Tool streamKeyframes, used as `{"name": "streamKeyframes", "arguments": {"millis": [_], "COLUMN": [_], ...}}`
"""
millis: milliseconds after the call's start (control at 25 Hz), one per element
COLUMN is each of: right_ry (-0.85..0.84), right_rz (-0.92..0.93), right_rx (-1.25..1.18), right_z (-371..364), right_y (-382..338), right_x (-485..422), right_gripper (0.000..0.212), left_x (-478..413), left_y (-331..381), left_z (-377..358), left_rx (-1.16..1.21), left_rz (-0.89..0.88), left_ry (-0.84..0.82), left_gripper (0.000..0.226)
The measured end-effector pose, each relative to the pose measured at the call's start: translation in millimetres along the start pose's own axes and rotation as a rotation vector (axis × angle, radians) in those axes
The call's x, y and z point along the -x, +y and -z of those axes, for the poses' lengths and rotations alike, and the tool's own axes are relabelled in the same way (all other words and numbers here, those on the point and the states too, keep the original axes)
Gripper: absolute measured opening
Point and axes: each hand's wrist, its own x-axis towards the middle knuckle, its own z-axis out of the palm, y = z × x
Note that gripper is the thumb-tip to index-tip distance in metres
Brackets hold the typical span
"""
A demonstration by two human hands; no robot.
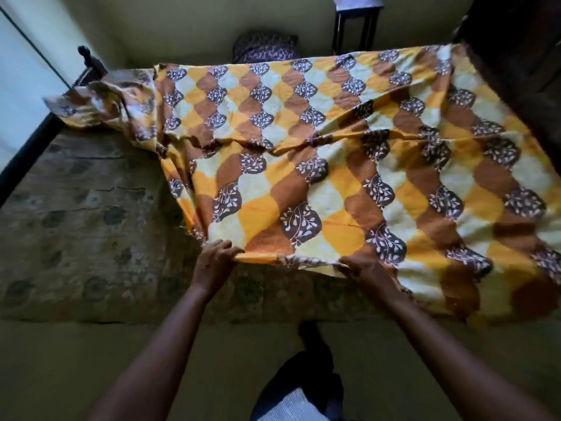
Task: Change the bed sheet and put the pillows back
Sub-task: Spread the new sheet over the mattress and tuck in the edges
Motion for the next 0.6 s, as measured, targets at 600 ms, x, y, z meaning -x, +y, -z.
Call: {"name": "streamKeyframes", "arguments": {"millis": [600], "right_ry": [-0.34], "right_rz": [-0.309], "right_rx": [0.32], "right_z": [-79], "right_y": [56], "right_x": [176], "right_gripper": [0.02], "left_x": [173], "left_y": [49], "left_z": [-29], "left_rx": [-0.015], "left_rz": [-0.14], "left_ry": [-0.405], "left_gripper": [0.03]}}
